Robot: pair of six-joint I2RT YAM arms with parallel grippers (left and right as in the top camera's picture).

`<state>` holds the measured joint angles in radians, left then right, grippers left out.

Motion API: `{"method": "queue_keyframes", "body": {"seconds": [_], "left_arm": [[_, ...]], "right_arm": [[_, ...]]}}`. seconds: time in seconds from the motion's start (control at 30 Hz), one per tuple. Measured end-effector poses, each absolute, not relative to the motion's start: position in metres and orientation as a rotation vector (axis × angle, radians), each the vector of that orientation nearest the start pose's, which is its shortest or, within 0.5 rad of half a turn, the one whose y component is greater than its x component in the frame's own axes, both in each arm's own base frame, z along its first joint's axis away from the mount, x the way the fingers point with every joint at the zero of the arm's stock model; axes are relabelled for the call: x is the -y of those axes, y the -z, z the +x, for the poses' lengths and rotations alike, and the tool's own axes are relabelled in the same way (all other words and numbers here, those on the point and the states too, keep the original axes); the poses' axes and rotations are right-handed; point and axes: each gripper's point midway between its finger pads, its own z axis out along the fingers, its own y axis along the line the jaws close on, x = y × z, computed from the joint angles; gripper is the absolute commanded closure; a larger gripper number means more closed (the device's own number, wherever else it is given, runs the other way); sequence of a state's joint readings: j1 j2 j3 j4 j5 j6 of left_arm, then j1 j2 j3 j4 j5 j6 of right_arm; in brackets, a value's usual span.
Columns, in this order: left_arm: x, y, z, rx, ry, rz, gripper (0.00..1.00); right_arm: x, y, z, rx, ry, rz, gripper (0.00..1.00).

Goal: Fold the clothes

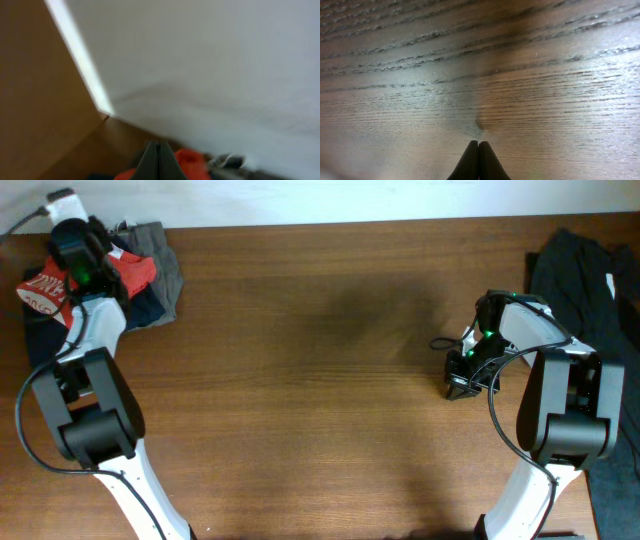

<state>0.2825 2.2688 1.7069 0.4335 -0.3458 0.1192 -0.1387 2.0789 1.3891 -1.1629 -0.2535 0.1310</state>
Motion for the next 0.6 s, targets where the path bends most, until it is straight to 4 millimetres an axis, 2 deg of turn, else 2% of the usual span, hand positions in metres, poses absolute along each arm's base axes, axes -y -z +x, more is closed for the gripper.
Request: {"method": "queue_keyframes", "body": {"seconds": [0.2,0.27,0.37,0.53,0.6], "left_arm": [[-0.282,-0.191,0.603,-1.689,-0.612,-0.507,0.99],[-0.294,-0.18,0.599,-1.701,-0.616,-0.528,0.99],[-0.302,-0.15,0.598,-1.743,-0.622,-0.543,0.99],[-0.304,-0.086,0.597,-1.85,-0.623,-0.553,0.99],[-0.303,-0.072,0.596,-1.87,-0.624,-0.554,0.99]], "right_arm": [[0.0,-0.004,0.312,-3.353,-0.434,0.517,0.96],[0.0,-0.004,0.312,-3.353,-0.434,0.517,0.96],[0.0,-0.004,0.311,-3.354,-0.434,0.519,0.96],[0.0,-0.004,0.309,-3.363,-0.435,0.522,0.96],[0.0,-0.005,0.308,-3.366,-0.436,0.524,0.96]]}}
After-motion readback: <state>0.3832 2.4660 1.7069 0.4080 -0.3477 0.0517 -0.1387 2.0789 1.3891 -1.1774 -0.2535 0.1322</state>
